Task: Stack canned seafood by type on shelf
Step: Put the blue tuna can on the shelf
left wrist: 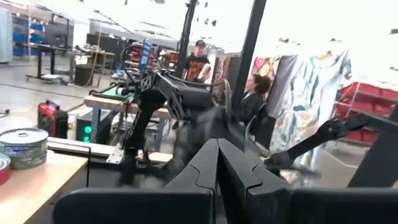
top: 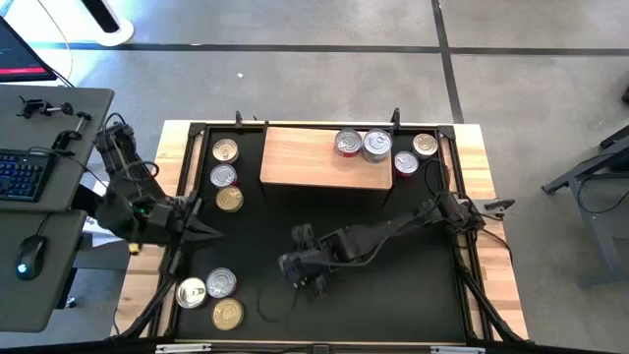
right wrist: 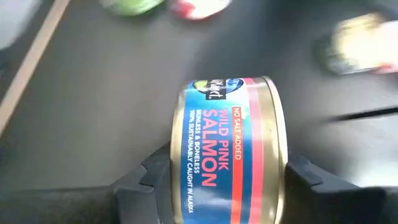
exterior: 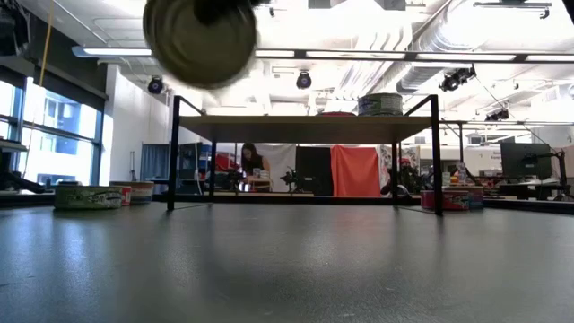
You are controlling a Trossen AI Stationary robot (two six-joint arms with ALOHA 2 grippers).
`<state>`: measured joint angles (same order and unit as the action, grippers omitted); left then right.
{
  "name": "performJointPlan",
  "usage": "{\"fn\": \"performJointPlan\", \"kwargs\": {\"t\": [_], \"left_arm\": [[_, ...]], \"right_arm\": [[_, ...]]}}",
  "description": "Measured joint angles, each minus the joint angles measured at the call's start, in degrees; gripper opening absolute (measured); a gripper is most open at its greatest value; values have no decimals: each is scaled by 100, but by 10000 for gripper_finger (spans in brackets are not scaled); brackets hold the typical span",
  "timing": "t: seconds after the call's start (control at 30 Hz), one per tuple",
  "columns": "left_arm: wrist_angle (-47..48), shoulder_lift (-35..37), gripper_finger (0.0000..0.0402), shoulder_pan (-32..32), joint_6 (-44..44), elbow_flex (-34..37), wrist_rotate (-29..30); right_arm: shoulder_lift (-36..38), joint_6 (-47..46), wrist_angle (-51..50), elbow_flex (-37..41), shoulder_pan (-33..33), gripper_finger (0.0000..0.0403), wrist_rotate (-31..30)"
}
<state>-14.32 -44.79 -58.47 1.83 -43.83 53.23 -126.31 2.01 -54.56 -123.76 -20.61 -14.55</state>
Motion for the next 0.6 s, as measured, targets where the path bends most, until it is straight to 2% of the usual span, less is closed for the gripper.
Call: {"fn": "performJointPlan", "kwargs": {"t": [0.13, 0.27, 0.37, 0.5, 0.6], "left_arm": [[380, 218, 0, -89, 81, -2, -118], [666, 229, 0, -89, 136, -2, -365], [701, 176, 0, -84, 389, -2, -492], [722, 30, 0, -80, 650, -2, -468], [713, -121, 0, -80, 859, -2, -365]], "right_arm": [[18, 148, -365, -651, 267, 167, -1315], [18, 427, -699, -1086, 659, 170, -2313], [36, 743, -752, -1129, 1037, 170, -2718], [9, 1094, -1084, -940, 1606, 171, -2755], [-17, 1400, -1116, -753, 1947, 172, -3082]]}}
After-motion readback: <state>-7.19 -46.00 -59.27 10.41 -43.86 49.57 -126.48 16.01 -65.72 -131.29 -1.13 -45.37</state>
